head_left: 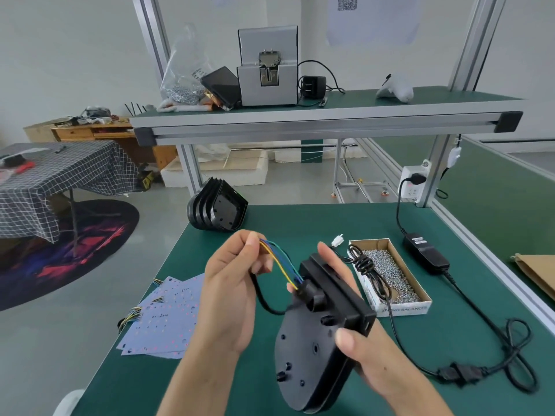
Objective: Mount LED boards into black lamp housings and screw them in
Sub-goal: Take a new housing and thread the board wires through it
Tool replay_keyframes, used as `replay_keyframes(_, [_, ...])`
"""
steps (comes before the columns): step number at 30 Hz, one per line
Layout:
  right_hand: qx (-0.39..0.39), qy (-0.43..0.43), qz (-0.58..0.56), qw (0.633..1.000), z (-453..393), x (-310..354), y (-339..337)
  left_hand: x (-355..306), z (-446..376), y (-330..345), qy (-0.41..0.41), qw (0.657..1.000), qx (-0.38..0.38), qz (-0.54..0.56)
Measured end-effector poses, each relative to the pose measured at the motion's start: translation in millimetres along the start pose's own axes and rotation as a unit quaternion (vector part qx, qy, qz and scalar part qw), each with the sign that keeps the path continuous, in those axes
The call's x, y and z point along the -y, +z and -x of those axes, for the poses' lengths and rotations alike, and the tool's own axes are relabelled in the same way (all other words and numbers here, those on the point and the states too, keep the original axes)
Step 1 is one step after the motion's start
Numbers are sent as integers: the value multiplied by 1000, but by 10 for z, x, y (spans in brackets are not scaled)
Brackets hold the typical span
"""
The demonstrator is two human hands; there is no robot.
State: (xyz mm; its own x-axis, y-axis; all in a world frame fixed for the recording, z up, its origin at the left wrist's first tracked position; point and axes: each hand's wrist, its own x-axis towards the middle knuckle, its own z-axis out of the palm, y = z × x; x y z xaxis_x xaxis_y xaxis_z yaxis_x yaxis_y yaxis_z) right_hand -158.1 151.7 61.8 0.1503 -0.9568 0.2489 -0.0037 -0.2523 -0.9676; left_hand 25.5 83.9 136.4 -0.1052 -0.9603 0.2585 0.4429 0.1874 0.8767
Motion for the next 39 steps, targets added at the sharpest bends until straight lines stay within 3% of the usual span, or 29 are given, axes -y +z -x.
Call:
replay_keyframes(2, [-28,-12,-21,999,-6,82,10,60,5,-82,3,995,-31,-95])
replay_keyframes(4, [-65,-31,-43,996,-16,188,14,119,63,-169,-8,976,-18,-217])
replay_keyframes(7, [-97,-36,-49,993,-24,352,6,55,227,-209,-14,952,4,-304])
replay_keyframes(10, [-90,-30,-29,995,-20,439,-11,-99,305,-196,101,910,2,-401])
replay_keyframes(15, [-72,-14,26,997,1,578,34,-198,333,-8,243,817,91,-514])
replay_keyframes(18, [-79,-2,50,996,63,716,105,-166,327,9,216,837,137,-483])
replay_keyframes(21, [-89,19,36,995,28,925,175,-110,347,-20,136,906,139,-376])
replay_keyframes(23, [-28,39,45,998,61,1064,125,-61,379,-31,103,932,139,-318])
replay_keyframes(25, [20,47,58,997,104,1161,81,-35,411,-16,114,936,140,-303])
replay_keyframes(29, [-12,74,17,997,97,1116,98,17,434,-3,139,934,131,-301])
replay_keyframes(31, [-69,92,2,993,87,1048,131,36,447,22,155,931,122,-309])
replay_keyframes(33, [-104,52,-31,993,66,944,188,45,464,50,169,928,109,-314])
replay_keyframes(39, [-71,43,-141,987,83,694,157,55,465,118,172,932,70,-311])
